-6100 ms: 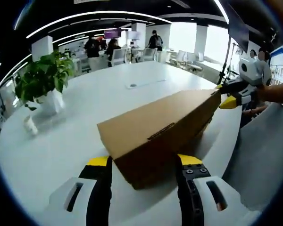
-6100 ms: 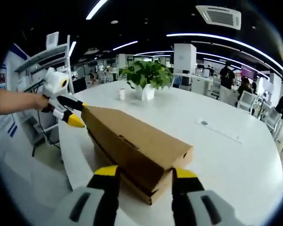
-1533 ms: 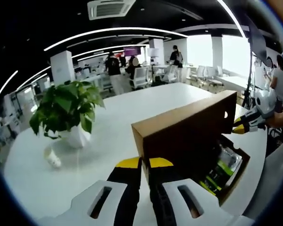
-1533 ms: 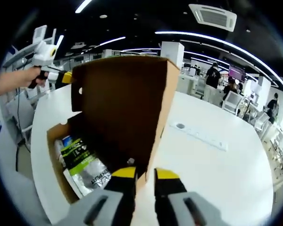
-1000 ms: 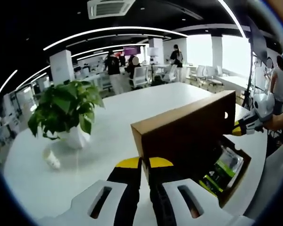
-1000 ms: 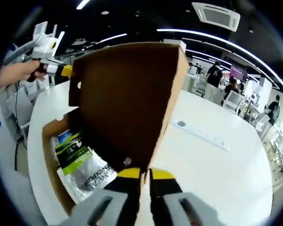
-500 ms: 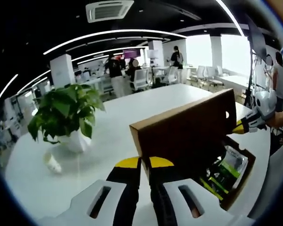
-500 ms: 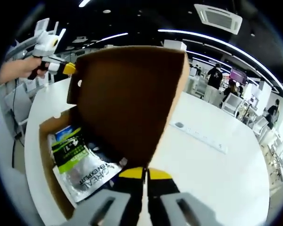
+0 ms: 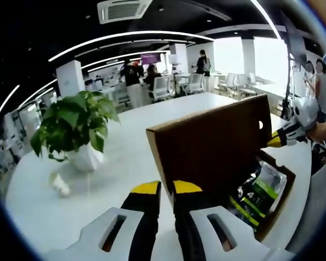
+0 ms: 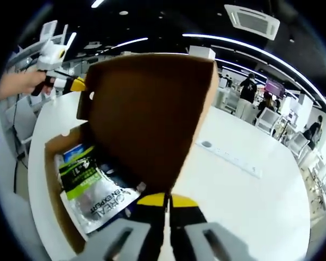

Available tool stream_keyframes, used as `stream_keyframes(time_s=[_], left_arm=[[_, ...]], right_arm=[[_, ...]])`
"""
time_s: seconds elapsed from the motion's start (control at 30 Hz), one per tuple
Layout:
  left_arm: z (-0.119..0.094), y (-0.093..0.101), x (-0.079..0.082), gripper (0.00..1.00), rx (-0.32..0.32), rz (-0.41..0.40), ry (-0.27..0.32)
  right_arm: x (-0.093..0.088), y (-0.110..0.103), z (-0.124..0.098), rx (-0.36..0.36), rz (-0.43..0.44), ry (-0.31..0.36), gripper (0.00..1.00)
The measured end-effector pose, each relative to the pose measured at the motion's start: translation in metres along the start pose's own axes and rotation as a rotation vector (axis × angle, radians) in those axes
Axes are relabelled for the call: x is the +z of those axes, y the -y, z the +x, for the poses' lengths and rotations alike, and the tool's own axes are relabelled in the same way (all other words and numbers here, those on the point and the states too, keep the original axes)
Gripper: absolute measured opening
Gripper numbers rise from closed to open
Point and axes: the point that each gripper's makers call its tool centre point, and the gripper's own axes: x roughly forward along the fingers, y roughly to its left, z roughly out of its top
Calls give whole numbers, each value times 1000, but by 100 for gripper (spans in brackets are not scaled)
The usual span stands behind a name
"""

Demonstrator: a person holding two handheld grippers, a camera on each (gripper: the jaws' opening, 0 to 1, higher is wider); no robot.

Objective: Operate the shoe box by opening the lid, removing the specified soft item, and placing it in the target area until the item is outside and the box remains undamaged.

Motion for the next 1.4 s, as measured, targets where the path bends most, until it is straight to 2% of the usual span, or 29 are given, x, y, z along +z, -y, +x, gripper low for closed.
stream_keyframes(time_s=[0.17, 0.37, 0.63, 0.83, 1.0, 1.4], left_arm=[[1, 3, -17, 7, -4, -15, -29], [2, 4, -28, 7, -3, -23, -45], [7, 4, -50, 8, -12, -104, -69], [11, 9, -63, 5, -23, -126, -90], [12, 13, -67, 2, -34, -146, -92], [13, 11, -65, 1, -42, -174, -86]], right_arm=[[0, 0, 0, 2, -3, 0, 0], [2, 1, 0, 2, 1, -1, 0], [3, 1, 1, 1, 5, -4, 0], [3, 1, 1, 1, 6, -5, 0], [3, 2, 1, 3, 6, -5, 0], [6, 4, 3, 5, 10, -6, 0]])
